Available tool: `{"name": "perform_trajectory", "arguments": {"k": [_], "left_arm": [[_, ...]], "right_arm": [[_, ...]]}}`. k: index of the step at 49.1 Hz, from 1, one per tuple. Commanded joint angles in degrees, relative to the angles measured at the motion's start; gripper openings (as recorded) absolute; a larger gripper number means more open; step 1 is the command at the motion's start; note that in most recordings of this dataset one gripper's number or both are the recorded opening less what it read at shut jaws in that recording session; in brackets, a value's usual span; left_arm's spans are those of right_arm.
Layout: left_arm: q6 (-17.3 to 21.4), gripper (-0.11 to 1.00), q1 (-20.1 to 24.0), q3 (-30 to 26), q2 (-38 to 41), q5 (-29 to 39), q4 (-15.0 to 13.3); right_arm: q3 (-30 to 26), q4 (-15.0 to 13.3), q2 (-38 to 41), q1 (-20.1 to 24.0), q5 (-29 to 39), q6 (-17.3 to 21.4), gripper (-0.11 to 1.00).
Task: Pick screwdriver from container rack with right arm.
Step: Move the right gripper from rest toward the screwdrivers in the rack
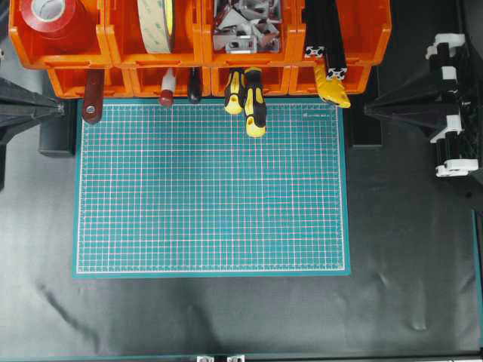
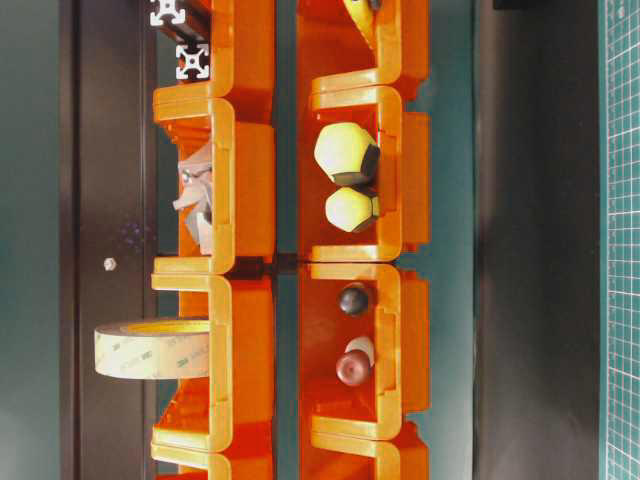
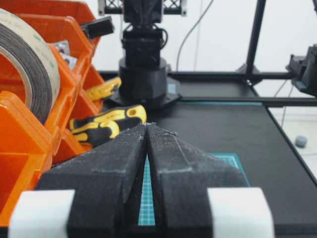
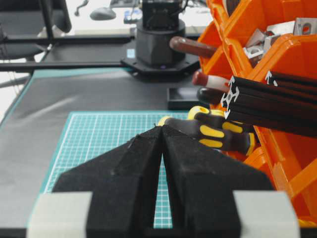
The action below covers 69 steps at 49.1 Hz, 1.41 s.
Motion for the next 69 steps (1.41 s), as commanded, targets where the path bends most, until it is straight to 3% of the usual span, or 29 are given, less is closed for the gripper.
{"name": "perform_trajectory", "arguments": {"k": [1, 8, 21, 27, 32, 40, 47, 54, 60, 66, 69], "left_arm": [[-1.49, 0.06, 0.09, -1.93, 0.70, 1.23, 1.67], [-4.31, 0.00, -0.09, -4.75, 0.79, 8.00, 1.76], [-4.31, 0.00, -1.14, -8.88, -0.79, 16.17, 1.85], [-4.31, 0.00, -2.20, -9.76, -1.32, 19.16, 1.93], [-4.31, 0.00, -3.16, -10.11, -1.76, 20.65, 1.93], [-4.31, 0.00, -3.43, -10.11, -2.11, 21.27, 1.93], [-4.31, 0.00, -3.52, -10.11, -2.02, 21.27, 1.93], [-4.39, 0.00, -3.43, -10.11, -1.93, 21.27, 1.93], [-4.31, 0.00, -3.43, -10.11, -1.93, 21.27, 1.93], [-4.22, 0.00, -3.34, -10.20, -2.20, 21.27, 1.93], [-4.31, 0.00, -3.43, -10.11, -2.29, 21.27, 1.93]], "right_arm": [[-1.58, 0.44, 0.44, 0.09, -0.70, 0.70, 0.02], [-5.62, 0.53, 2.46, 1.23, 2.64, 2.99, 0.02], [-19.34, -0.26, 12.92, 6.06, 15.38, 3.60, 0.02], [-27.69, -2.81, 18.46, 9.67, 24.52, 3.60, 0.02], [-34.63, -7.03, 22.68, 12.39, 32.87, 3.60, 0.02], [-43.42, -16.70, 28.30, 16.70, 48.16, 4.92, 0.02], [-47.64, -25.93, 32.52, 19.78, 58.18, 11.07, 0.02], [-48.78, -40.87, 37.44, 25.49, 64.86, 21.09, 0.02], [-48.60, -54.93, 42.54, 31.55, 75.59, 29.97, 0.02], [-48.60, -65.04, 48.08, 36.12, 88.07, 36.91, 0.02], [-48.52, -67.85, 50.27, 37.44, 92.29, 38.41, 0.02]]}}
